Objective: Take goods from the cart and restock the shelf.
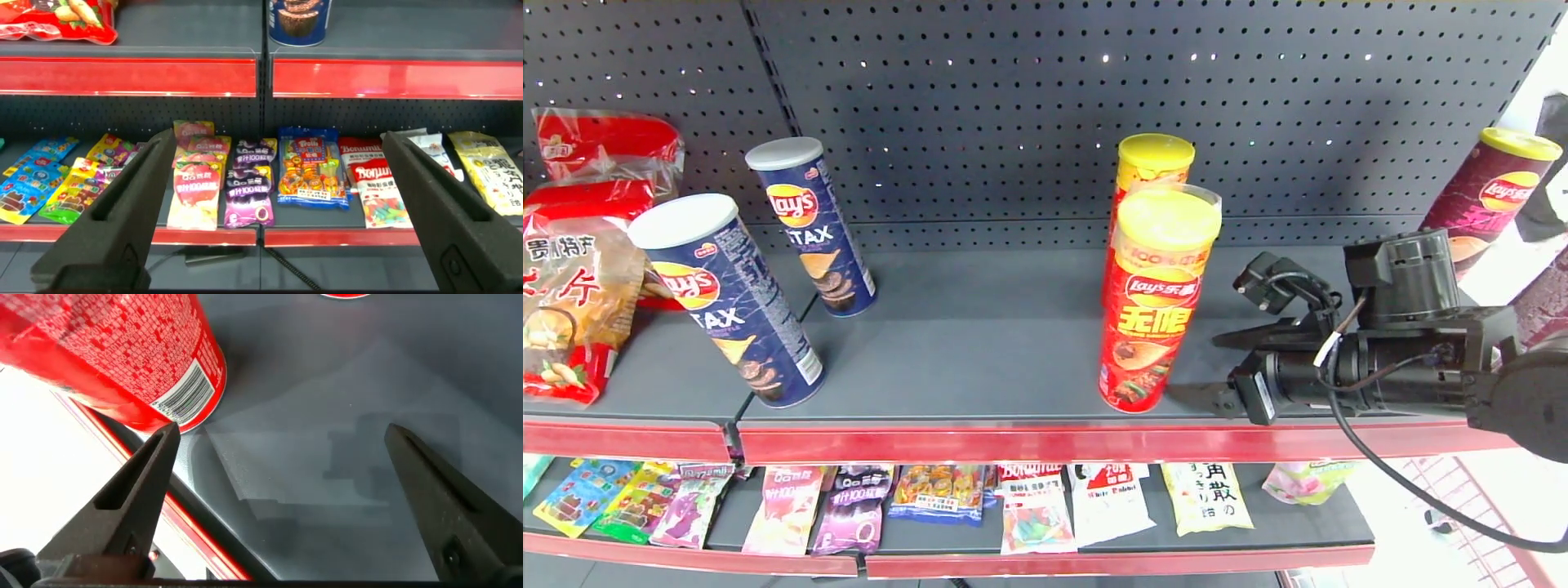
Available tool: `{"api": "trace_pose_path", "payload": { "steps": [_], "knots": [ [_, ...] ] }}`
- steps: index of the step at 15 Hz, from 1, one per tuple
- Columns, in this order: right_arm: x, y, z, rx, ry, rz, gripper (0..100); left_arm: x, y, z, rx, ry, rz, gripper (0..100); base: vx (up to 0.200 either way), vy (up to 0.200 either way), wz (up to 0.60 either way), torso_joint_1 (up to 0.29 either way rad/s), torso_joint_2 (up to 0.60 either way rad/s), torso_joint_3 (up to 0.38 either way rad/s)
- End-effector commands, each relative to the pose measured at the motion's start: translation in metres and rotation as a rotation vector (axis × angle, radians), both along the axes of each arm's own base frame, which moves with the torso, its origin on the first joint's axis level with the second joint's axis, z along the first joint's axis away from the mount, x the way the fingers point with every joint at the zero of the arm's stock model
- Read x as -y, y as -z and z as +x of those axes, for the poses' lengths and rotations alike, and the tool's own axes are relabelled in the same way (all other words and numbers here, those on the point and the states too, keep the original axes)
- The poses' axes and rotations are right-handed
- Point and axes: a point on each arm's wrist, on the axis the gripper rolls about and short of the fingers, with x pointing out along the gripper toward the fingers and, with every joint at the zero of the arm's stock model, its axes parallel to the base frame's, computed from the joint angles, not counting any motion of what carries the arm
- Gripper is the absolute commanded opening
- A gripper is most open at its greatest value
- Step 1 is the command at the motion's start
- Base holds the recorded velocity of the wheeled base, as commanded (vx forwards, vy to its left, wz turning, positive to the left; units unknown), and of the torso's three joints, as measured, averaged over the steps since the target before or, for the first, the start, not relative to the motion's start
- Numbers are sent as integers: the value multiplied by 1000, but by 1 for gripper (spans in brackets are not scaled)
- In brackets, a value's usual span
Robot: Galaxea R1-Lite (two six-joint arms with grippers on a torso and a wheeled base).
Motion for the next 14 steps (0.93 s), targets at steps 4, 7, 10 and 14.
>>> {"api": "trace_pose_path", "payload": {
  "steps": [4,7,10,14],
  "knots": [
    [-2,-1,1,4,-6,2,100,0,0,0,-2,0,-1,100,0,0,0,0,0,0],
    [-2,0,2,3,-6,1,100,0,0,0,-1,0,-1,100,0,0,0,0,0,0],
    [-2,0,2,3,-6,1,100,0,0,0,-1,0,-1,100,0,0,0,0,0,0],
    [-3,-1,3,4,-7,2,100,0,0,0,-2,0,-1,100,0,0,0,0,0,0]
  ]
}}
